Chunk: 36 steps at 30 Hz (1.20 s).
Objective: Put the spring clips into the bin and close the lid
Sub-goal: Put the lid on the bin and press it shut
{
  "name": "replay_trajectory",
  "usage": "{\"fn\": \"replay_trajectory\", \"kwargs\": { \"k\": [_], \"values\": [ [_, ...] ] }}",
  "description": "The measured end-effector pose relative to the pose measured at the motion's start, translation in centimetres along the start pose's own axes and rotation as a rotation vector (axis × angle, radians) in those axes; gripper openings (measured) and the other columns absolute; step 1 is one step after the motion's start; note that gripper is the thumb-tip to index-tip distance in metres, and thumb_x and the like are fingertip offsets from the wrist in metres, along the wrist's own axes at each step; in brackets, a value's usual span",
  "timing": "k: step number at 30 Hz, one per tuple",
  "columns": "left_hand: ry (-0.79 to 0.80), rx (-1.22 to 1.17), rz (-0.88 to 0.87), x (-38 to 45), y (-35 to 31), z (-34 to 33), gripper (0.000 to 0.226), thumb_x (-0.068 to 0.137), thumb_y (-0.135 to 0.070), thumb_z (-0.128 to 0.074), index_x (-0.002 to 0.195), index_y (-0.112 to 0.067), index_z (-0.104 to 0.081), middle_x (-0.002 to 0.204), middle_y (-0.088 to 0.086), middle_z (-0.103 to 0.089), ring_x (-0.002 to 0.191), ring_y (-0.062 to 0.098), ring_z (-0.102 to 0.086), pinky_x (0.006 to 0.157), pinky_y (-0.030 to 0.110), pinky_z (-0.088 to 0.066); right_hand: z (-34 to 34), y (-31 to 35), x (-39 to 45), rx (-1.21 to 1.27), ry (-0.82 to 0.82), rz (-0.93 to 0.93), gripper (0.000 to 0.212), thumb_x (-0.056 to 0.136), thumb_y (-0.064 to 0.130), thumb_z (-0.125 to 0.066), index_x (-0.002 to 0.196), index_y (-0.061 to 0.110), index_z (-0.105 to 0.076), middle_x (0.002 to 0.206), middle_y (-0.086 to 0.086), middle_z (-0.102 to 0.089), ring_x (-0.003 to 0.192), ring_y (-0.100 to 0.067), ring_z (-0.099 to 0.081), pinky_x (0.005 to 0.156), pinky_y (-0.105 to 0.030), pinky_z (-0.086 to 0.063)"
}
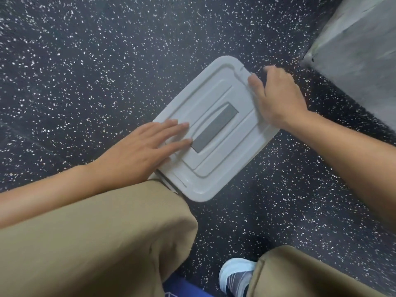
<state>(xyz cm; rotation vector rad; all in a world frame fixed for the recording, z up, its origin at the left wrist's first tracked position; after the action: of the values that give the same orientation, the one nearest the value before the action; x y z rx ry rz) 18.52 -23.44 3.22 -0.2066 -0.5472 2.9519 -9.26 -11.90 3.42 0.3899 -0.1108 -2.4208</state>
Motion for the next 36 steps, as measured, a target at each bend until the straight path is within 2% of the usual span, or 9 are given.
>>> {"fn": "replay_trajectory", "kwargs": {
  "k": [3,7,9,12,14,18,23,33,36],
  "values": [
    [0.028,-0.009,-0.024,-0.2,0.1,-0.2,0.061,0.101,-0.039,-0.049,0.157,-0.017,-0.038,0.167,0.012,-0.025,0.155,0.031,-0.022,0.119,0.050,-0.030,-0.9,-1.1,-0.3,0.031,0.059,-0.034,0.072,0.098,0.064,-0.018,0.131,0.007,-0.048,0.116,-0.018,-0.066,0.102,-0.038,-0.060,0.082,-0.049,-0.047],
    [0.175,-0.050,-0.043,-0.4,0.1,-0.3,0.099,0.086,-0.079,-0.048,0.163,-0.025,-0.016,0.172,0.005,-0.003,0.159,0.024,0.001,0.127,0.047,-0.011,-1.9,-2.0,-1.1,0.134,0.106,-0.061,0.068,0.099,0.063,-0.017,0.118,0.008,-0.051,0.096,-0.016,-0.066,0.079,-0.032,-0.053,0.069,-0.045,-0.044],
    [0.213,-0.009,-0.066,-0.4,0.2,-0.3,0.117,0.075,-0.082,-0.060,0.164,-0.025,-0.009,0.173,0.004,0.004,0.158,0.024,0.006,0.127,0.047,-0.008,-2.0,-2.2,-1.3,0.194,0.099,-0.066,0.065,0.100,0.061,-0.020,0.119,0.007,-0.051,0.092,-0.013,-0.063,0.079,-0.031,-0.052,0.067,-0.043,-0.040],
    [0.245,0.112,-0.051,-0.5,0.8,-0.9,0.138,0.059,-0.061,-0.085,0.164,-0.024,-0.005,0.172,0.006,0.004,0.158,0.026,0.004,0.126,0.046,-0.010,-2.1,-2.1,-1.2,0.244,0.104,-0.055,0.062,0.102,0.058,-0.024,0.120,0.005,-0.051,0.091,-0.009,-0.060,0.079,-0.029,-0.051,0.066,-0.039,-0.034],
    [0.181,0.168,-0.053,-0.3,0.5,-1.1,0.123,0.067,-0.033,-0.087,0.164,-0.020,-0.012,0.172,0.009,-0.005,0.158,0.030,-0.006,0.126,0.046,-0.016,-2.2,-2.2,-1.0,0.248,0.100,-0.034,0.058,0.103,0.055,-0.027,0.119,0.005,-0.051,0.090,-0.009,-0.060,0.078,-0.029,-0.050,0.065,-0.039,-0.032],
    [-0.027,0.197,-0.110,0.2,-0.4,-0.3,0.084,0.079,0.010,-0.052,0.158,-0.012,-0.034,0.165,0.017,-0.029,0.151,0.038,-0.029,0.120,0.049,-0.027,-2.4,-2.6,-0.9,0.256,0.080,-0.007,0.055,0.103,0.052,-0.030,0.122,0.003,-0.049,0.090,-0.007,-0.057,0.078,-0.026,-0.049,0.064,-0.035,-0.028],
    [0.078,0.152,-0.113,0.7,0.1,0.6,0.099,0.066,-0.009,-0.078,0.157,-0.015,-0.039,0.166,0.015,-0.029,0.150,0.037,-0.034,0.116,0.050,-0.033,-1.9,-2.4,-1.2,0.246,-0.056,0.000,0.052,0.102,0.052,-0.035,0.114,0.004,-0.052,0.085,-0.006,-0.058,0.076,-0.026,-0.050,0.062,-0.036,-0.027],
    [0.154,0.139,-0.081,1.6,0.3,1.5,0.102,0.059,-0.038,-0.094,0.150,-0.019,-0.051,0.161,0.008,-0.041,0.143,0.032,-0.047,0.109,0.047,-0.046,-1.0,-1.3,-2.1,0.104,-0.270,0.032,0.049,0.099,0.054,-0.043,0.106,0.006,-0.053,0.095,-0.009,-0.063,0.081,-0.030,-0.057,0.064,-0.036,-0.034],
    [0.148,0.117,-0.071,2.9,-0.3,2.8,0.075,0.076,-0.053,-0.078,0.140,-0.019,-0.061,0.153,0.006,-0.053,0.134,0.030,-0.056,0.102,0.046,-0.052,-1.1,-1.4,-1.9,0.144,-0.256,0.007,0.049,0.099,0.055,-0.042,0.106,0.008,-0.052,0.097,-0.008,-0.062,0.082,-0.029,-0.057,0.065,-0.036,-0.034]
  ]
}}
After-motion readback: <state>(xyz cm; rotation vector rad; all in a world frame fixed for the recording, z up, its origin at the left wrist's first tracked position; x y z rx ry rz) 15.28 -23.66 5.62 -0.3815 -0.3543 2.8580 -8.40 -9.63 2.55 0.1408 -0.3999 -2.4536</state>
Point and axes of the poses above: each hand's wrist, its own x-axis towards the middle knuckle, its own z-axis out of the back of the hand, y = z × x, the point moved 7 cm from there along x, towards the middle knuckle
